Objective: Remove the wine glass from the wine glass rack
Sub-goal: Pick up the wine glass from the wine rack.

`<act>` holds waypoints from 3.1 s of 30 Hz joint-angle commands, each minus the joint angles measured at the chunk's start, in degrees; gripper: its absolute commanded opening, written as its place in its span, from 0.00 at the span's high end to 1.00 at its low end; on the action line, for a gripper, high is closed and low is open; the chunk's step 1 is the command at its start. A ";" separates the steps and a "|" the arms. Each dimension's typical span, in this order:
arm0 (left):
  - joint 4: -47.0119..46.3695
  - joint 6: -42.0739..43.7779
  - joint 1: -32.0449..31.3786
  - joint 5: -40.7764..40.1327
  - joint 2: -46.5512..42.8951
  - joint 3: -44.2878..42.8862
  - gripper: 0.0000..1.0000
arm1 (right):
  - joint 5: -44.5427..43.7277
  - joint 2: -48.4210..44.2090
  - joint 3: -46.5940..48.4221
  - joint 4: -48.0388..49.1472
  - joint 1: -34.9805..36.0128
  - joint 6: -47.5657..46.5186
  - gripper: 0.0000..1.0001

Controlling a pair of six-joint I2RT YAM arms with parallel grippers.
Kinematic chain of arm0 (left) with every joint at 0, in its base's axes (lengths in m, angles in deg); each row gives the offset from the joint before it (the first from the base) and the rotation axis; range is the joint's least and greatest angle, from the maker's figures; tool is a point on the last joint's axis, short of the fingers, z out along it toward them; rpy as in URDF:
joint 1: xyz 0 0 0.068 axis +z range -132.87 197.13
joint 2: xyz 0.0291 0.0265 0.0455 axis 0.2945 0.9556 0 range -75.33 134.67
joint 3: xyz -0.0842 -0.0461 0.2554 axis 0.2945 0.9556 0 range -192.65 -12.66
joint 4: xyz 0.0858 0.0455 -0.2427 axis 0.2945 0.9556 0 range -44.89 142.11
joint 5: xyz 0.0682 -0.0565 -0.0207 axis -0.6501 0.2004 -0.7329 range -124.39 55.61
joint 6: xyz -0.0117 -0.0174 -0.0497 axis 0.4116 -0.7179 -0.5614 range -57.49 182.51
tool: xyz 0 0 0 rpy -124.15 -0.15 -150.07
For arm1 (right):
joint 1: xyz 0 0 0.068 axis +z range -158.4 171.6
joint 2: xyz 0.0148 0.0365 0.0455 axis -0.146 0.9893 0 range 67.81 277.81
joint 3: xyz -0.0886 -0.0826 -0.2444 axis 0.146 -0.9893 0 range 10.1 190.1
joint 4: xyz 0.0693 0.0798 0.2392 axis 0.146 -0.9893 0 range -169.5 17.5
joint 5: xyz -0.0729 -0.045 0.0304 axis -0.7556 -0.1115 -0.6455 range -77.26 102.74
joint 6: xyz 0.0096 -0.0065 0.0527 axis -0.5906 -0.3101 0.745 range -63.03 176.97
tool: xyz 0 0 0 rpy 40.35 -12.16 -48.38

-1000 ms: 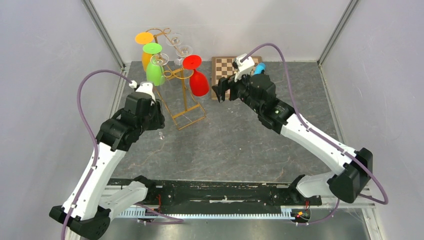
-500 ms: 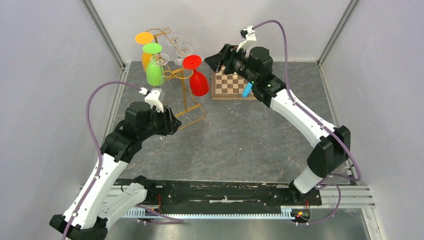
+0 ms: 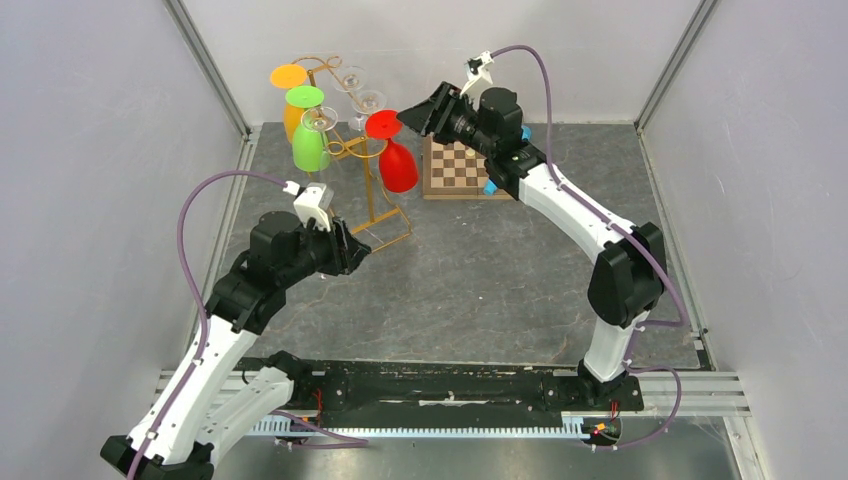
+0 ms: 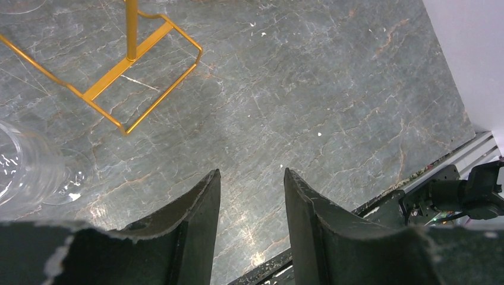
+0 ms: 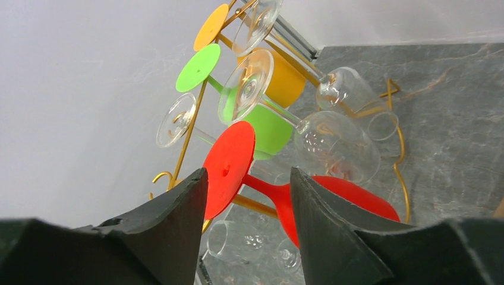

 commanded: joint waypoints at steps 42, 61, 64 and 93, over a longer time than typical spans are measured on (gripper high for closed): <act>-1.63 1.88 -0.21 -2.38 -1.88 0.81 0.52 | 4.05 1.77 -1.72 9.37 0.59 7.74 0.62; -1.54 1.97 -0.21 -3.12 -1.32 0.76 0.53 | 5.41 1.68 -1.88 11.80 0.56 9.42 1.00; -1.54 1.97 -0.16 -3.40 -1.33 0.62 0.53 | 5.84 1.94 -0.36 11.21 0.57 9.41 1.00; -1.47 1.97 -0.16 -3.69 -1.65 0.92 0.53 | 1.32 1.51 3.25 8.76 -1.45 11.32 1.00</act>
